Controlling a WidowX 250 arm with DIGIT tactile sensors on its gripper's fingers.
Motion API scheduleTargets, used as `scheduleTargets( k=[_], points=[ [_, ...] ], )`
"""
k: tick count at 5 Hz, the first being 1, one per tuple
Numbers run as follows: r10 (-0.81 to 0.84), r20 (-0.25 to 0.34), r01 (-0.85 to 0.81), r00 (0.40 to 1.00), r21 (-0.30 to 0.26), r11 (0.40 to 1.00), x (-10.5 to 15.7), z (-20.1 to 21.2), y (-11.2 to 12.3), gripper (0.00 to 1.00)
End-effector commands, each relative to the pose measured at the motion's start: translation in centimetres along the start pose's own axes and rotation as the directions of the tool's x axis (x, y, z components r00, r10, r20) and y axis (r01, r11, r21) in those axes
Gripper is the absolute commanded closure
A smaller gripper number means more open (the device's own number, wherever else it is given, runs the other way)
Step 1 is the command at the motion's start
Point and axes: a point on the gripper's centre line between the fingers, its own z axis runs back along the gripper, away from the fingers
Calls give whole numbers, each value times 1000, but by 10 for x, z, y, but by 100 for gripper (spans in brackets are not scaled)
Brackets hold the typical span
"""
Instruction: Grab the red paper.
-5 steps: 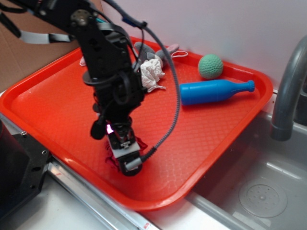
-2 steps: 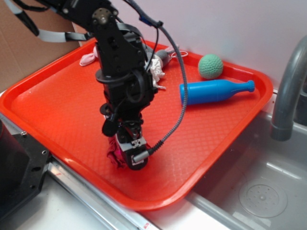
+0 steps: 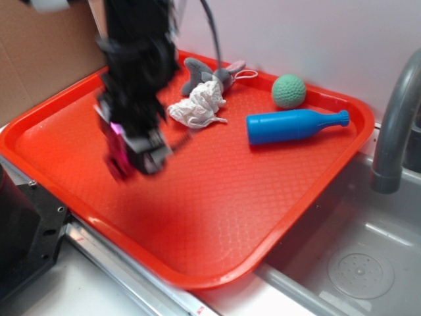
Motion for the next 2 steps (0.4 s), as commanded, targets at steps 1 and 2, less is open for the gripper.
scheduleTargets(
  k=[1, 2],
  points=[
    [375, 202, -376, 905, -37, 926, -39, 100, 93, 100],
    [306, 345, -284, 887, -113, 952, -47, 126, 102, 100]
  ],
)
